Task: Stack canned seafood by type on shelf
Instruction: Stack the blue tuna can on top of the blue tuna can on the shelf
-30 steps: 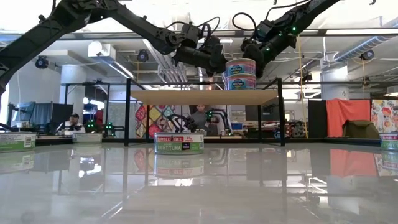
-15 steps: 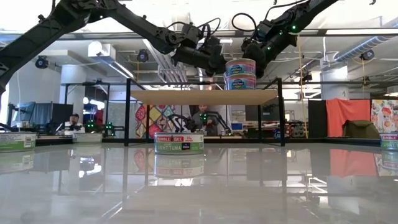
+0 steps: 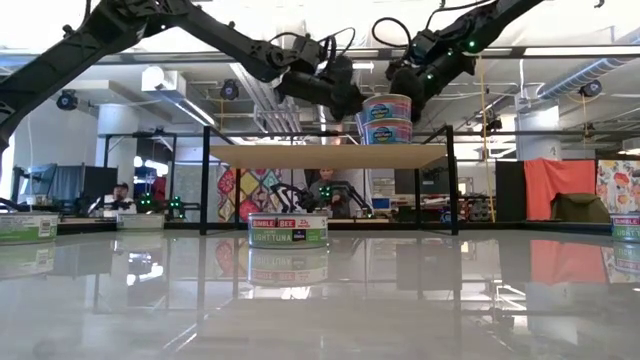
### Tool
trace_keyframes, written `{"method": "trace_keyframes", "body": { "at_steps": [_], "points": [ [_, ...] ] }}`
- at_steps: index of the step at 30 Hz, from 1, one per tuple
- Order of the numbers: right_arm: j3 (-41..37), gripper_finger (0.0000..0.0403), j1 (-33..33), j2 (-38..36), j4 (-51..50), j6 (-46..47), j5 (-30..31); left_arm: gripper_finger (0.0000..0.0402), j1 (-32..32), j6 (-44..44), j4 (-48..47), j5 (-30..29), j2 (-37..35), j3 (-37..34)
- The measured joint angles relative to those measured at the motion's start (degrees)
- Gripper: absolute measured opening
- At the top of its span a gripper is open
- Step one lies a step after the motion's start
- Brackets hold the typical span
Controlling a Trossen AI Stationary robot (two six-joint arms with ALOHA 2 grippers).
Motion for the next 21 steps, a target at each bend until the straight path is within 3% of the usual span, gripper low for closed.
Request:
{"method": "trace_keyframes", "body": {
  "at_steps": [21],
  "points": [
    [-0.57,0.04,0.0,0.0,-2.35,-2.5,0.01,0.0,-0.51,1.88,-3.97,0.7,-0.11,-0.82]
  ]
}}
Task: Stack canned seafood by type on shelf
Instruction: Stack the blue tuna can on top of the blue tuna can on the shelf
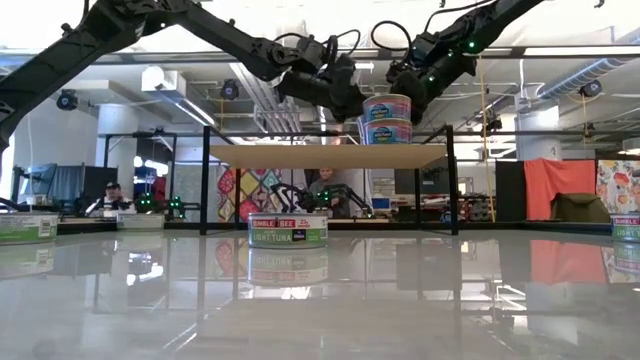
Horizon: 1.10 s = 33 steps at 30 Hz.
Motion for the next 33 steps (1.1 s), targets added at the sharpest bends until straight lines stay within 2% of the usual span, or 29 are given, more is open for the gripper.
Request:
{"method": "trace_keyframes", "body": {
  "at_steps": [19,29,33],
  "points": [
    [0.27,0.04,-0.08,-0.11,-3.86,-1.06,1.59,0.0,0.26,1.4,-2.54,-1.36,-0.09,-0.13],
    [5.23,0.04,-0.11,-0.17,-10.24,-1.11,1.87,0.0,0.46,1.4,-2.49,-1.4,-0.09,-0.09],
    [6.67,0.04,-0.09,-0.28,-11.94,-1.86,4.76,0.0,0.46,1.4,-3.01,-1.84,0.11,1.23]
  ]
}}
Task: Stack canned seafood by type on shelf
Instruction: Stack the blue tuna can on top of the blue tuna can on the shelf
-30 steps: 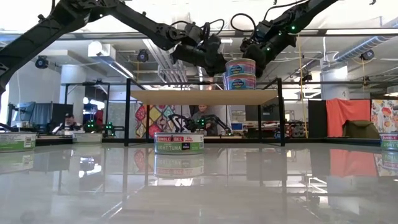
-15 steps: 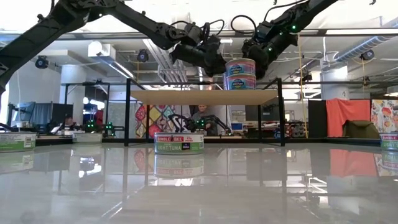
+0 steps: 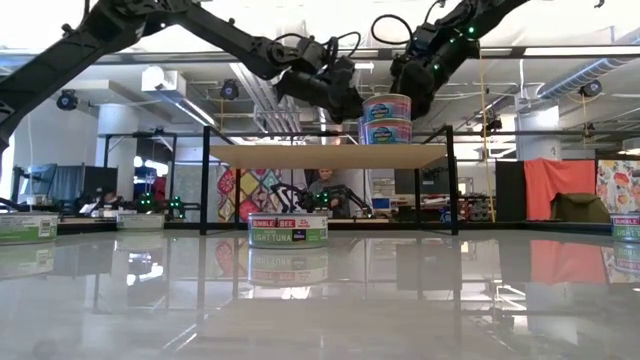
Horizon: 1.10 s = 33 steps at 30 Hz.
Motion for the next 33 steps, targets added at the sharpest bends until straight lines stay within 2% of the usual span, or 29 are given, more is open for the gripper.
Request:
{"method": "trace_keyframes", "body": {
  "at_steps": [6,14,19,21,28,33],
  "points": [
    [3.07,0.04,0.0,-0.04,-5.34,-0.44,5.9,0.0,0.04,0.35,-3.62,-0.46,0.32,4.32],
    [5.84,0.04,-0.46,-0.33,-6.97,0.15,8.88,0.0,0.04,4.88,-17.28,3.48,-0.09,9.76],
    [6.9,0.04,-1.28,-0.35,-9.58,0.15,14.94,0.0,0.07,4.94,-17.7,0.88,-0.84,7.31],
    [7.08,0.04,-1.84,-0.43,-9.16,0.72,15.25,0.0,0.04,5.12,-17.44,-1.12,-1.52,6.97],
    [4.91,0.04,-3.15,-0.24,-2.99,2.84,15.32,0.0,0.0,5.37,-15.85,-1.28,-5.56,3.56],
    [4.47,0.04,-3.23,1.48,-1.56,2.45,15.33,0.0,-0.04,5.36,-15.11,-5.75,-5.63,-0.94]
  ]
}}
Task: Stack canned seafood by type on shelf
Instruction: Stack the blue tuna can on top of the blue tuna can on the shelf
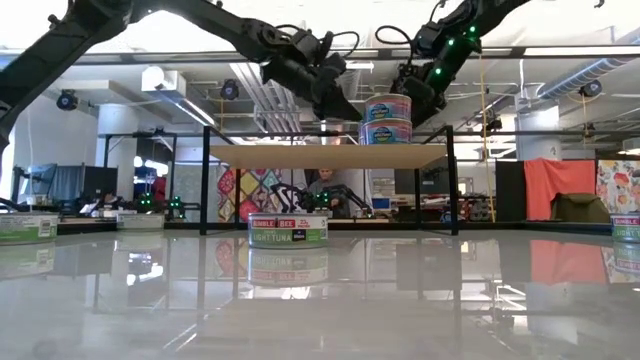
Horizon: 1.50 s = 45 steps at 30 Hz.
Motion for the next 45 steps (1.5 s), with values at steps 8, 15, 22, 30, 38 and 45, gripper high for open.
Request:
{"method": "trace_keyframes", "body": {
  "at_steps": [8,15,22,30,38,45],
  "points": [
    [-0.07,0.04,0.04,2.21,0.65,0.4,-0.51,0.0,0.04,-0.33,2.9,-1.67,-0.22,-0.18],
    [0.12,0.04,0.04,2.15,0.52,0.76,-0.58,0.0,0.04,0.73,1.43,-4.43,-0.22,-0.29],
    [0.44,0.04,0.15,2.06,0.44,0.74,-0.85,0.0,0.2,1.09,1.15,-4.59,-0.22,-0.18],
    [0.46,0.04,0.54,1.79,-1.17,0.26,-2.24,0.0,0.44,1.11,2.02,-4.75,-0.22,-0.18],
    [0.46,0.04,0.65,0.49,-2.28,0.14,-2.44,0.0,0.7,1.38,3.05,-4.96,-0.22,-0.12],
    [0.46,0.04,0.69,0.07,-2.44,-0.17,-2.65,0.0,0.76,1.74,3.14,-6.84,-0.22,-0.07]
  ]
}}
